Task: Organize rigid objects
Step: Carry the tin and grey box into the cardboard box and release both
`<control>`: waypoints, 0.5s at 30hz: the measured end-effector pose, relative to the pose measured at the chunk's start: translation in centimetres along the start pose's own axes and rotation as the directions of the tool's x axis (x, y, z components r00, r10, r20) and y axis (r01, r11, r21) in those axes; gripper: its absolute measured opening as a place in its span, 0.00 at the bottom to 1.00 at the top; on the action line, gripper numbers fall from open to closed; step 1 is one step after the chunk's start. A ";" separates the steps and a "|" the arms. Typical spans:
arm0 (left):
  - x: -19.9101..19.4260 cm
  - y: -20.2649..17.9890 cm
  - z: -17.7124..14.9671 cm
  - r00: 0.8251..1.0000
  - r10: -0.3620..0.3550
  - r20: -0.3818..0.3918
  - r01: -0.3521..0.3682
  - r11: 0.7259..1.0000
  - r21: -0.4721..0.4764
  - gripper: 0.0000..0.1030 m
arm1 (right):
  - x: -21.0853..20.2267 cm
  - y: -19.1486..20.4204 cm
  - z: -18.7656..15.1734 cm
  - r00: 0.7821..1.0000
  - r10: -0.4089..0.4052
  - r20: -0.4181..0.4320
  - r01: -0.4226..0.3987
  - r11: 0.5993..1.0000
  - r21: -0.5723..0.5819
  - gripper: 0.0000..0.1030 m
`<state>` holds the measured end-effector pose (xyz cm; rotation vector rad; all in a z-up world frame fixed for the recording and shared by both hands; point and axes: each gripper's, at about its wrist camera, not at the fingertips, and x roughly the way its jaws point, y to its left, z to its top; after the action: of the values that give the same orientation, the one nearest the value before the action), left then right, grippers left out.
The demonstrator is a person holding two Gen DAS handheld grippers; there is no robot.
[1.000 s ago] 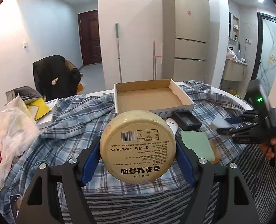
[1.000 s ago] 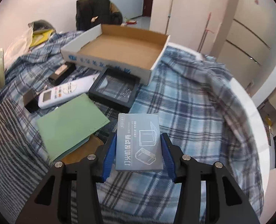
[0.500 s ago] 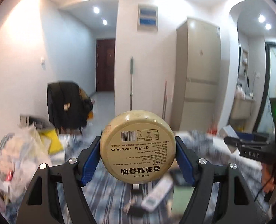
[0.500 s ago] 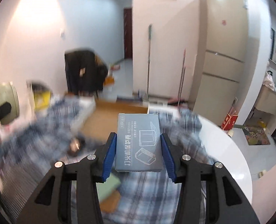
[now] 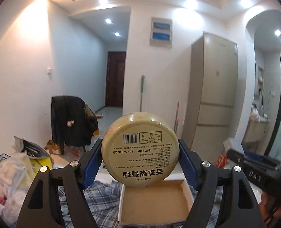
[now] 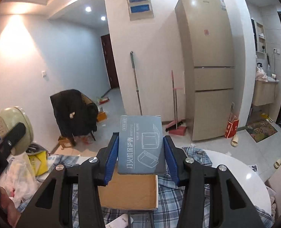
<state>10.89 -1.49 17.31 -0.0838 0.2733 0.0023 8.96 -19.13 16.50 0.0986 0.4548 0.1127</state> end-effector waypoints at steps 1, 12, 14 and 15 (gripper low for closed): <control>1.1 0.2 -0.9 1.000 -0.010 -0.028 0.010 1.000 -0.004 0.75 | 1.1 0.1 -0.3 1.000 0.003 -0.022 -0.003 1.000 -0.010 0.45; 14.8 2.6 -10.7 0.911 -0.038 -0.411 0.042 0.999 0.000 0.75 | 11.4 -0.5 -6.7 0.960 -0.016 -0.278 0.009 1.000 -0.027 0.45; 15.9 2.5 -11.8 0.891 -0.038 -0.453 0.056 0.998 0.026 0.75 | 12.5 -0.8 -7.4 0.948 0.003 -0.319 -0.008 1.000 -0.016 0.45; 16.3 2.4 -12.2 0.879 -0.037 -0.476 0.061 0.997 0.036 0.75 | 12.8 -0.9 -7.8 0.942 0.006 -0.335 -0.011 1.000 -0.015 0.45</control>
<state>23.25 -0.27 0.99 -0.0402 0.7660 -0.0768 17.06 -17.79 3.91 0.0651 0.7940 0.1427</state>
